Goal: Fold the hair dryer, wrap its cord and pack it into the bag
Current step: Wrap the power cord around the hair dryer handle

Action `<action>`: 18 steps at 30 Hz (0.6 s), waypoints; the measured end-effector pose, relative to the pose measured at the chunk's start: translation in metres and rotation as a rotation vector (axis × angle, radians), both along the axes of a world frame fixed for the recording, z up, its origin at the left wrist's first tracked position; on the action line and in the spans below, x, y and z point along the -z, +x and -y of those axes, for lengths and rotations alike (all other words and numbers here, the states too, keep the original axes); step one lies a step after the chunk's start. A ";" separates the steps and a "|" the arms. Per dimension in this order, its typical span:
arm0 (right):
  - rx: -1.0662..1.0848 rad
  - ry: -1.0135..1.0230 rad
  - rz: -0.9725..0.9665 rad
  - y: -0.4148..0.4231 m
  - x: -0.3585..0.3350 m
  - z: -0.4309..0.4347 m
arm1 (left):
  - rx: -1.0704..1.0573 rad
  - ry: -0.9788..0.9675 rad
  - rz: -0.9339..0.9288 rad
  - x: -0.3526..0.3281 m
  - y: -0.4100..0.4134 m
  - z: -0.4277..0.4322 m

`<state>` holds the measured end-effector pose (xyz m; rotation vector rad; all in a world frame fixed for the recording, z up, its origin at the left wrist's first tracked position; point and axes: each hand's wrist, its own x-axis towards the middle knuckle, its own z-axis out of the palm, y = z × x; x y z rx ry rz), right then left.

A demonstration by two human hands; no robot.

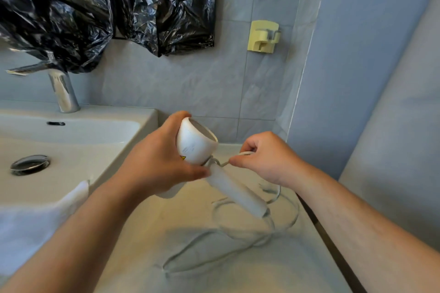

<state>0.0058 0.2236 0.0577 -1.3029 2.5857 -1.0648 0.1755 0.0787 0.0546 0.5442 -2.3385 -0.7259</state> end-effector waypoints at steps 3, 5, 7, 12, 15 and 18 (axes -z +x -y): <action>-0.067 -0.044 0.044 0.010 -0.016 -0.006 | -0.092 -0.055 -0.089 -0.012 0.020 -0.003; -0.082 -0.057 0.067 0.018 -0.029 -0.005 | -0.145 -0.108 -0.128 -0.017 0.028 -0.002; -0.085 -0.076 0.110 0.023 -0.039 -0.002 | -0.175 -0.159 -0.156 -0.020 0.029 -0.002; -0.082 -0.295 0.290 0.034 -0.044 0.008 | -0.198 -0.159 -0.299 -0.010 0.010 -0.003; -0.044 -0.489 0.230 0.041 -0.042 0.015 | -0.190 -0.048 -0.412 -0.003 -0.013 0.000; -0.061 -0.593 0.106 0.039 -0.042 0.022 | -0.146 0.007 -0.477 -0.001 -0.036 0.005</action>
